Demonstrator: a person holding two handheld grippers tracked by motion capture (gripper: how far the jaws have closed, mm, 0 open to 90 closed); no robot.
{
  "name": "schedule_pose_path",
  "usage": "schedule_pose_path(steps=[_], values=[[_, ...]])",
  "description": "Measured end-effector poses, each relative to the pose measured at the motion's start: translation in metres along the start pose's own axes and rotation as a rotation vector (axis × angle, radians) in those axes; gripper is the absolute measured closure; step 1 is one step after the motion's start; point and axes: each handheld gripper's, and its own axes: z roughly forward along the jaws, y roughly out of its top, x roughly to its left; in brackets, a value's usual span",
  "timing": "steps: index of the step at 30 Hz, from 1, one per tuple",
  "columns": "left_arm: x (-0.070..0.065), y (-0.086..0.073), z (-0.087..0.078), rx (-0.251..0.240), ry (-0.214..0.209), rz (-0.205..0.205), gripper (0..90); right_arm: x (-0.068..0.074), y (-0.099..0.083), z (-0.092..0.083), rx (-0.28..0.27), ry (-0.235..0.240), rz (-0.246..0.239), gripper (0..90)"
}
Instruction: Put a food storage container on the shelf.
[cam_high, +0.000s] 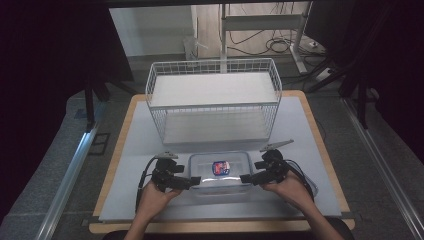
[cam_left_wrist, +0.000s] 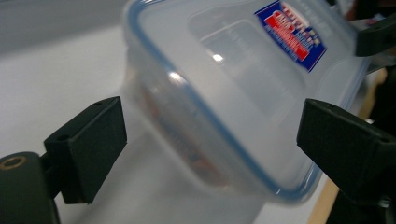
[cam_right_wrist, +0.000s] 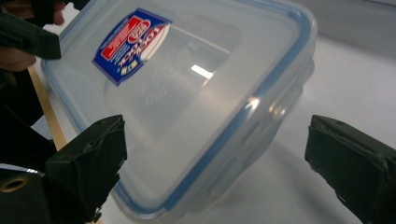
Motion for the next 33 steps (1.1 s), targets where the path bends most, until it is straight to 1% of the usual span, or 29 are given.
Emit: schedule_pose_path(steps=[1,2,3,4,5,6,7,8,11,12,15,16,17,18,19,20,21,22,25,32,33], values=[[0.0,0.0,0.0,0.0,0.0,0.0,9.5,0.0,0.002,0.001,0.004,0.004,0.007,6.0],[0.001,0.002,0.005,0.006,-0.032,-0.013,9.8,-0.001,0.004,0.003,0.013,0.016,0.018,6.6],[0.001,0.002,0.005,0.006,-0.032,-0.013,9.9,-0.001,0.006,0.005,0.023,0.033,0.029,7.2],[0.002,0.004,0.008,0.016,-0.051,-0.024,9.6,-0.002,0.007,0.008,0.032,0.05,0.035,7.9],[0.002,0.004,0.008,0.016,-0.051,-0.024,9.3,-0.002,0.007,0.008,0.032,0.05,0.035,7.9],[0.003,0.004,0.009,0.018,-0.065,-0.037,10.2,-0.001,0.009,0.011,0.05,0.062,0.049,7.2],[0.003,0.004,0.009,0.018,-0.065,-0.037,10.6,-0.001,0.01,0.012,0.055,0.065,0.05,7.3],[0.004,0.004,0.008,0.016,-0.069,-0.046,11.6,-0.002,0.011,0.012,0.066,0.073,0.063,7.7],[0.004,0.003,0.007,0.015,-0.071,-0.043,13.0,-0.003,0.011,0.011,0.068,0.079,0.076,9.3],[0.003,0.003,0.005,0.018,-0.069,-0.03,14.1,-0.003,0.011,0.01,0.063,0.08,0.081,10.5],[0.002,0.002,0.002,0.011,-0.065,-0.018,17.8,-0.002,0.01,0.008,0.053,0.077,0.078,13.1],[0.001,0.001,0.0,0.001,-0.064,-0.011,20.5,-0.001,0.009,0.007,0.045,0.074,0.072,14.0],[0.001,0.0,-0.001,-0.006,-0.064,-0.008,22.1,0.001,0.008,0.003,0.033,0.067,0.055,17.7],[0.0,-0.001,-0.004,-0.014,-0.063,-0.002,22.1,0.001,0.008,0.003,0.033,0.067,0.055,17.7],[-0.002,-0.004,-0.008,-0.032,-0.06,0.01,26.4,0.002,0.006,-0.002,0.019,0.063,0.047,22.3],[-0.003,-0.005,-0.009,-0.043,-0.061,0.014,28.2,0.003,0.005,-0.004,0.01,0.064,0.044,24.5],[-0.003,-0.005,-0.009,-0.043,-0.061,0.014,30.3,0.003,0.005,-0.004,0.01,0.064,0.044,24.5],[-0.004,-0.007,-0.012,-0.05,-0.06,0.022,32.8,0.003,0.001,-0.009,-0.013,0.07,0.052,30.2],[-0.007,-0.013,-0.018,-0.08,-0.064,0.025,38.0,0.004,-0.004,-0.014,-0.035,0.083,0.055,34.8],[-0.012,-0.018,-0.02,-0.094,-0.051,0.035,39.8,0.005,-0.007,-0.017,-0.042,0.093,0.051,38.0],[-0.013,-0.019,-0.021,-0.096,-0.05,0.04,40.3,0.004,-0.008,-0.019,-0.044,0.1,0.055,40.4]])
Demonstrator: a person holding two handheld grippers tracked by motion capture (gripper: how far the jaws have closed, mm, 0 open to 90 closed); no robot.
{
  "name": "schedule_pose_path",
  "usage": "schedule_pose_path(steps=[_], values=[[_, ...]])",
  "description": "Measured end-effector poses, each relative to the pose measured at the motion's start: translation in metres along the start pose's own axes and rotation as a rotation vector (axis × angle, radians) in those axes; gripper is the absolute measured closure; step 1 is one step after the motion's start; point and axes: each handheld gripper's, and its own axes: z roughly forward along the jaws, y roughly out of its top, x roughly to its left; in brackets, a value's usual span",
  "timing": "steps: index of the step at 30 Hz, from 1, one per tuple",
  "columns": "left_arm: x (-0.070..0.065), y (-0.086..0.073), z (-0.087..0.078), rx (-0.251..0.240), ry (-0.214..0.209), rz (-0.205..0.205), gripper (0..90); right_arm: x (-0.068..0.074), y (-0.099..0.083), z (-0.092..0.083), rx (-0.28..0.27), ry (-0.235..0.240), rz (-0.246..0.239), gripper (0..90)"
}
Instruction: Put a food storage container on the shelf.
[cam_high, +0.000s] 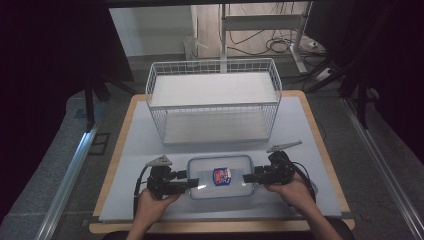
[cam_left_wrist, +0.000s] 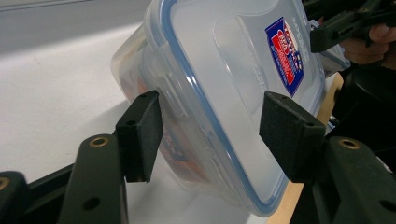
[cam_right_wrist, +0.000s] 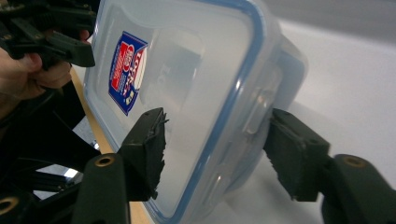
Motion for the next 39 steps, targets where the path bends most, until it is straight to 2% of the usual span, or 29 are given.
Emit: schedule_pose_path(steps=[3,8,9,10,11,12,13,16,18,21,23,28,31,32,36,39], values=[[-0.002,-0.002,-0.002,-0.01,0.0,0.003,42.6,-0.002,-0.001,-0.003,-0.004,0.019,0.014,44.7],[-0.004,-0.004,-0.003,-0.018,0.006,0.008,43.0,0.0,-0.004,-0.004,-0.014,0.017,0.004,44.2],[-0.004,-0.004,-0.002,-0.017,0.006,0.007,42.8,0.001,-0.004,-0.003,0.0,0.013,-0.014,40.7],[-0.004,-0.004,-0.002,-0.018,0.006,0.006,42.8,0.001,-0.004,-0.003,0.0,0.013,-0.014,40.7],[-0.004,-0.004,-0.002,-0.018,0.006,0.008,42.8,0.001,-0.005,0.0,0.016,0.017,-0.01,34.5],[-0.005,-0.004,-0.003,-0.016,0.007,0.01,42.8,0.001,-0.005,0.0,0.016,0.017,-0.01,34.5],[-0.006,-0.005,-0.003,-0.013,0.013,0.02,42.9,0.001,-0.006,0.005,0.025,0.02,-0.002,29.2],[-0.006,-0.005,-0.004,-0.013,0.015,0.023,43.0,0.001,-0.006,0.005,0.027,0.026,-0.001,31.5],[-0.005,-0.007,-0.004,-0.015,0.008,0.021,43.5,0.002,-0.006,0.001,0.016,0.014,-0.018,38.7],[-0.006,-0.007,-0.004,-0.015,0.014,0.025,42.6,0.002,-0.007,0.0,0.015,0.018,-0.021,39.0],[-0.004,-0.007,-0.003,-0.021,0.006,0.019,42.3,0.002,-0.007,0.0,0.017,0.018,-0.025,39.2],[0.004,-0.01,-0.001,-0.012,-0.034,-0.046,35.5,0.002,-0.008,-0.001,0.016,0.017,-0.028,39.3],[0.008,-0.011,0.0,-0.009,-0.076,-0.076,36.5,0.003,-0.008,-0.001,0.015,0.016,-0.03,39.3],[0.008,-0.011,-0.001,-0.008,-0.086,-0.081,40.7,0.003,-0.009,-0.001,0.015,0.015,-0.03,39.5],[0.005,-0.012,-0.002,0.001,-0.074,-0.081,43.8,0.001,-0.009,-0.003,0.01,0.034,-0.011,43.1],[0.003,-0.011,-0.003,0.007,-0.064,-0.104,45.1,0.0,-0.011,-0.004,0.005,0.037,-0.004,43.2]])
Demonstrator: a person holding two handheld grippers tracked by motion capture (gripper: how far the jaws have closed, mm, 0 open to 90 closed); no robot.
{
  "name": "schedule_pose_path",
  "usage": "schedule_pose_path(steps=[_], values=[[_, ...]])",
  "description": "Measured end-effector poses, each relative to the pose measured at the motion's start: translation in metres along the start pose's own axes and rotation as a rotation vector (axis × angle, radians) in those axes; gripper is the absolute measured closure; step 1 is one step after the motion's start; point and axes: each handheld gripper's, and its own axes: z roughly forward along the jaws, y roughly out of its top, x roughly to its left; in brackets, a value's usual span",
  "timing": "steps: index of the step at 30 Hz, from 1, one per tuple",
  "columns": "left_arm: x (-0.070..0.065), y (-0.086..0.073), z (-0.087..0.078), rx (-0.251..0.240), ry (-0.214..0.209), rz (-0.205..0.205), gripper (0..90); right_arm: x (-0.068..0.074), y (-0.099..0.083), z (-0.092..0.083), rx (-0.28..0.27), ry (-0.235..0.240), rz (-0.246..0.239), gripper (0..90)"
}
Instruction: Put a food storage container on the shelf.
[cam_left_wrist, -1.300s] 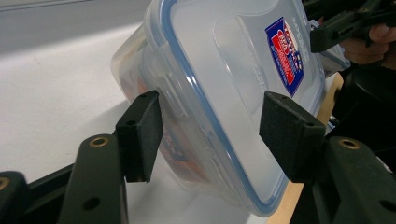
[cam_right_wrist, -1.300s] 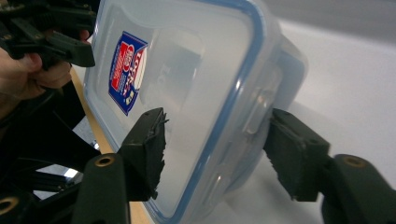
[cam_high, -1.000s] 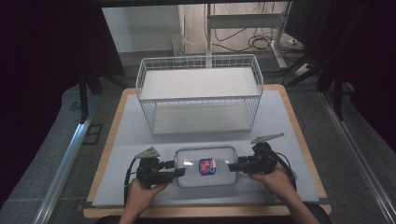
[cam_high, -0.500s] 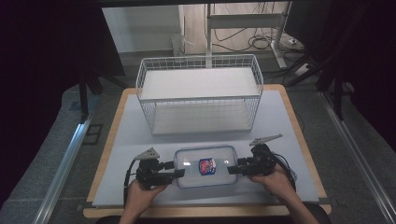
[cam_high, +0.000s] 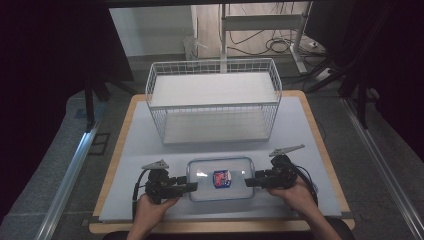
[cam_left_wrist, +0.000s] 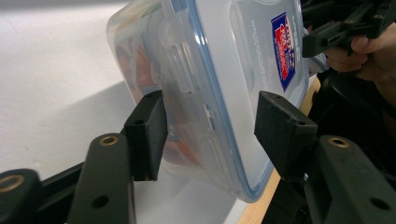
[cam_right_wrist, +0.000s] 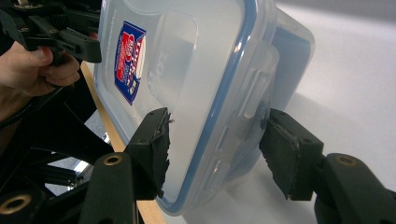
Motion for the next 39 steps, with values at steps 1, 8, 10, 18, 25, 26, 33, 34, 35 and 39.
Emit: schedule_pose_path(steps=[1,8,10,18,25,26,33,34,35,39], values=[[0.0,0.001,-0.001,-0.001,0.001,-0.01,45.9,0.0,0.0,0.0,0.0,-0.001,0.0,43.7],[-0.003,0.005,-0.004,-0.002,0.016,-0.038,50.7,-0.001,-0.001,-0.003,-0.024,0.015,0.036,49.2],[-0.003,0.005,-0.004,-0.004,0.021,-0.037,51.1,0.0,0.0,-0.004,-0.026,0.013,0.035,49.6],[-0.002,0.011,-0.004,-0.024,0.027,-0.037,52.0,0.001,0.001,-0.004,-0.059,-0.008,0.038,49.8],[-0.007,0.023,-0.011,-0.044,0.042,0.001,52.0,0.005,0.008,-0.009,-0.09,-0.011,0.029,49.7],[-0.008,0.026,-0.013,-0.05,0.046,0.01,52.0,0.005,0.009,-0.01,-0.094,-0.011,0.024,49.7],[-0.016,0.042,-0.023,-0.082,0.057,0.054,52.0,0.014,0.025,-0.021,-0.139,-0.021,-0.012,49.6],[-0.018,0.048,-0.027,-0.089,0.061,0.068,52.0,0.017,0.03,-0.024,-0.149,-0.025,-0.025,49.6],[-0.019,0.051,-0.028,-0.092,0.062,0.072,52.0,0.018,0.032,-0.025,-0.153,-0.026,-0.029,49.6],[-0.022,0.06,-0.034,-0.105,0.065,0.082,52.0,0.022,0.042,-0.031,-0.17,-0.031,-0.049,49.6]])
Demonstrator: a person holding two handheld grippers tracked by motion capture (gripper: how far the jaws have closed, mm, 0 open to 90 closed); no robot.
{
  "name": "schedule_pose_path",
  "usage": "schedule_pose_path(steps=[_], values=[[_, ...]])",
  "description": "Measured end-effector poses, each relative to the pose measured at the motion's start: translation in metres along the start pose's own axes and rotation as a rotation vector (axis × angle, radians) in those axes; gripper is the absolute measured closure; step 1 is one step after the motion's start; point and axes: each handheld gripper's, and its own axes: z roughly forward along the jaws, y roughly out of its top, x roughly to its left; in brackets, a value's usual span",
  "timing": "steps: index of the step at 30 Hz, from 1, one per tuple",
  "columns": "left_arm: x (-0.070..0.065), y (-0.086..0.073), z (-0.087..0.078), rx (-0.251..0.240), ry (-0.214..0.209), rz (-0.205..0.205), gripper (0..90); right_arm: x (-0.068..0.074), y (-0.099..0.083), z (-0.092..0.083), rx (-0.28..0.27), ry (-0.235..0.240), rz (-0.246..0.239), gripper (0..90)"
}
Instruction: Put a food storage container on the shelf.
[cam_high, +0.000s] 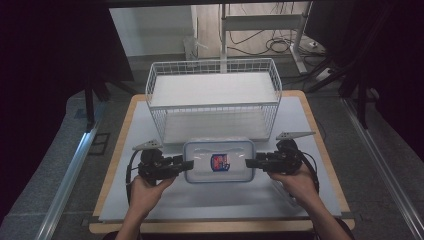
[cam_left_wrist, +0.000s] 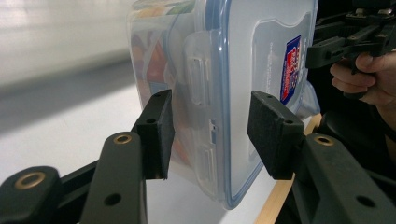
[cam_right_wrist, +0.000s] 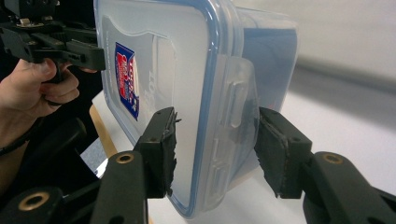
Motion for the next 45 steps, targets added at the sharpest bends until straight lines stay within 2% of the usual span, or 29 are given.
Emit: schedule_pose_path(steps=[7,18,24,28,29,42,45], values=[[-0.003,0.023,-0.011,-0.027,0.01,0.026,52.0,0.006,0.025,-0.006,-0.031,-0.004,-0.028,49.5],[-0.002,0.049,-0.016,-0.049,0.014,0.03,52.0,0.007,0.05,-0.01,-0.056,-0.011,-0.045,49.4],[-0.003,0.069,-0.023,-0.078,0.02,0.038,52.1,0.01,0.074,-0.015,-0.087,-0.015,-0.061,49.4],[-0.003,0.079,-0.025,-0.086,0.022,0.045,52.1,0.011,0.083,-0.017,-0.095,-0.018,-0.065,49.3],[-0.002,0.085,-0.026,-0.091,0.021,0.046,52.0,0.011,0.09,-0.019,-0.103,-0.021,-0.071,49.3],[0.005,0.123,-0.028,-0.124,0.022,0.051,51.9,0.008,0.125,-0.023,-0.125,-0.035,-0.073,49.3],[0.007,0.133,-0.028,-0.127,0.024,0.052,51.9,0.005,0.138,-0.024,-0.136,-0.038,-0.069,49.1]])
